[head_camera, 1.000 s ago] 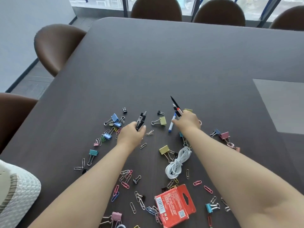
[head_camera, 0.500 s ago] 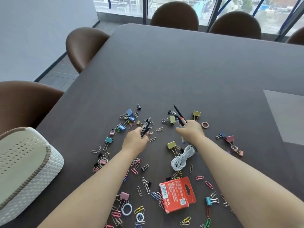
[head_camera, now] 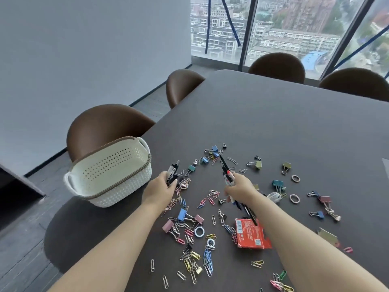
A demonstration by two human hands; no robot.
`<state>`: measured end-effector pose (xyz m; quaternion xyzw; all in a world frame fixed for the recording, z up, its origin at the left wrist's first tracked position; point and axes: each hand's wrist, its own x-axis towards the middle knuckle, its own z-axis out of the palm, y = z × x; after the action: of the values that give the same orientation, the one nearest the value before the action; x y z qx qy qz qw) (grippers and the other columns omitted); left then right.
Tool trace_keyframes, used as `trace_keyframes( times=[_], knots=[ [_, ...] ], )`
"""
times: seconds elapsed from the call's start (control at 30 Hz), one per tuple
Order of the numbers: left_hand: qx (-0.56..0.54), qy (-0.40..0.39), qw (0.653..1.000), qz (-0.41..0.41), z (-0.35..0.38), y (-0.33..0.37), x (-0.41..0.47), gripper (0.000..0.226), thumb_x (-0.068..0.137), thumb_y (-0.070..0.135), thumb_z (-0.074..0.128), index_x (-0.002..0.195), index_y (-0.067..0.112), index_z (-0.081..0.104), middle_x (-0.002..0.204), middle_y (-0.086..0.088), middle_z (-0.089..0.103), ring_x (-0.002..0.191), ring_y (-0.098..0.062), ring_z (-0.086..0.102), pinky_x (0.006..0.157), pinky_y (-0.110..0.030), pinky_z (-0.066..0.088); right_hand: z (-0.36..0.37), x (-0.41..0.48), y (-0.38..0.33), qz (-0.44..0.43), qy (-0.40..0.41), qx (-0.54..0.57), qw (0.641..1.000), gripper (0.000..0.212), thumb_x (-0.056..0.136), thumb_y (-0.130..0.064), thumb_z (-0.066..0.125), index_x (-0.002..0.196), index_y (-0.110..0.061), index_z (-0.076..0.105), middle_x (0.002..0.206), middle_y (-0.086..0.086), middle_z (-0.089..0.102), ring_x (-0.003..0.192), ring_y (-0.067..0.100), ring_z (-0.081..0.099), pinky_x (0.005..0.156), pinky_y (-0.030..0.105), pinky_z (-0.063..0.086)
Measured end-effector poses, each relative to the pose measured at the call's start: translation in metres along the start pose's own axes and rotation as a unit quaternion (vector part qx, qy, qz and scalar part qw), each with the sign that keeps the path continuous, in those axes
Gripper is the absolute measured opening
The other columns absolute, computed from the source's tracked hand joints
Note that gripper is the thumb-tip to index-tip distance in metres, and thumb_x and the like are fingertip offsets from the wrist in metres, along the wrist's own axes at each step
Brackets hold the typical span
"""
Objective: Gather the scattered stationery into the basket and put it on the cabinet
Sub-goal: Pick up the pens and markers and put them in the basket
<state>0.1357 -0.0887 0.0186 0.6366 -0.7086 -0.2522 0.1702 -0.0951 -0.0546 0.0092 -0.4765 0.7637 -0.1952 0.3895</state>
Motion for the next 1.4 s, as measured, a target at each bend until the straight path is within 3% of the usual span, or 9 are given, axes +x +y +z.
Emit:
trace_keyframes(
  times=[0.13,0.3,0.4,0.57,0.8,1.0,1.17,1.27,1.4],
  knots=[
    [0.051,0.046,0.997,-0.021,-0.037,-0.035,-0.009,0.031,0.094,0.032,0.046,0.113,0.007,0.048,0.098,-0.017,0.065,0.093,-0.035,0.059,0.075,-0.036,0.044,0.031,-0.009,-0.038,-0.056,0.002,-0.040,0.998,0.012,0.088,-0.015,0.053,0.082,-0.014,0.043,0.066,-0.004,0.046,0.061,0.015,0.047,0.052,0.025,0.035],
    [0.080,0.067,0.995,-0.008,-0.079,-0.061,0.018,0.029,0.093,0.030,0.047,0.113,0.009,0.046,0.101,-0.015,0.064,0.093,-0.034,0.059,0.073,-0.037,0.044,0.054,-0.010,-0.089,-0.078,-0.005,-0.019,0.997,0.016,0.080,-0.006,0.055,0.085,-0.019,0.047,0.066,0.001,0.051,0.050,0.018,0.052,0.045,0.023,0.043],
    [0.118,0.072,0.990,0.014,-0.097,-0.080,0.047,0.023,0.093,0.025,0.047,0.110,0.010,0.046,0.103,-0.012,0.063,0.093,-0.032,0.059,0.068,-0.036,0.042,0.069,-0.003,-0.123,-0.097,0.020,-0.011,0.995,0.011,0.077,-0.007,0.056,0.084,-0.013,0.051,0.069,0.004,0.053,0.059,0.023,0.051,0.054,0.030,0.046],
    [0.171,-0.015,0.985,0.002,-0.100,-0.125,0.084,0.032,0.093,0.034,0.044,0.115,0.011,0.045,0.117,-0.008,0.058,0.104,-0.027,0.056,0.080,-0.037,0.045,0.104,0.011,-0.174,-0.112,0.053,0.000,0.992,0.014,0.079,-0.011,0.054,0.093,-0.009,0.053,0.072,0.006,0.055,0.056,0.021,0.052,0.052,0.026,0.043],
    [0.127,-0.148,0.979,0.052,-0.087,-0.165,0.098,0.077,0.085,0.057,0.049,0.144,0.015,0.021,0.139,-0.003,0.045,0.125,-0.023,0.044,0.098,-0.039,0.042,0.130,0.022,-0.193,-0.091,0.072,-0.004,0.993,0.016,0.080,-0.012,0.055,0.094,-0.006,0.052,0.073,0.009,0.056,0.053,0.025,0.054,0.046,0.026,0.046],
    [0.095,-0.171,0.972,0.131,-0.106,-0.184,0.070,0.059,0.078,0.058,0.060,0.122,0.020,0.053,0.117,0.003,0.059,0.105,-0.014,0.055,0.090,-0.029,0.045,0.144,0.030,-0.213,-0.124,0.052,-0.016,0.991,0.017,0.079,-0.013,0.052,0.096,-0.012,0.053,0.076,0.008,0.057,0.055,0.024,0.052,0.051,0.030,0.048],
    [0.201,-0.155,0.943,0.214,-0.113,-0.196,0.052,0.033,0.087,0.033,0.057,0.118,0.021,0.057,0.117,0.004,0.061,0.108,-0.016,0.054,0.084,-0.025,0.040,0.159,0.028,-0.224,-0.165,0.033,-0.033,0.985,0.009,0.083,-0.017,0.054,0.091,-0.014,0.050,0.083,0.011,0.060,0.070,0.030,0.055,0.068,0.037,0.051],
    [0.203,-0.136,0.935,0.259,-0.114,-0.198,0.048,0.019,0.087,0.029,0.057,0.101,0.020,0.065,0.099,0.003,0.066,0.097,-0.018,0.058,0.078,-0.025,0.036,0.159,0.024,-0.222,-0.193,0.028,-0.040,0.980,0.016,0.086,-0.017,0.054,0.099,-0.010,0.052,0.092,0.014,0.064,0.079,0.029,0.059,0.075,0.041,0.053],
    [0.280,-0.054,0.907,0.309,-0.116,-0.213,0.040,0.023,0.053,0.043,0.084,0.069,0.035,0.070,0.066,0.018,0.065,0.076,-0.005,0.062,0.083,-0.031,0.044,0.152,0.021,-0.226,-0.223,0.006,-0.069,0.972,0.012,0.088,-0.016,0.051,0.098,-0.022,0.053,0.085,0.006,0.065,0.075,0.026,0.066,0.065,0.032,0.054]
  ],
)
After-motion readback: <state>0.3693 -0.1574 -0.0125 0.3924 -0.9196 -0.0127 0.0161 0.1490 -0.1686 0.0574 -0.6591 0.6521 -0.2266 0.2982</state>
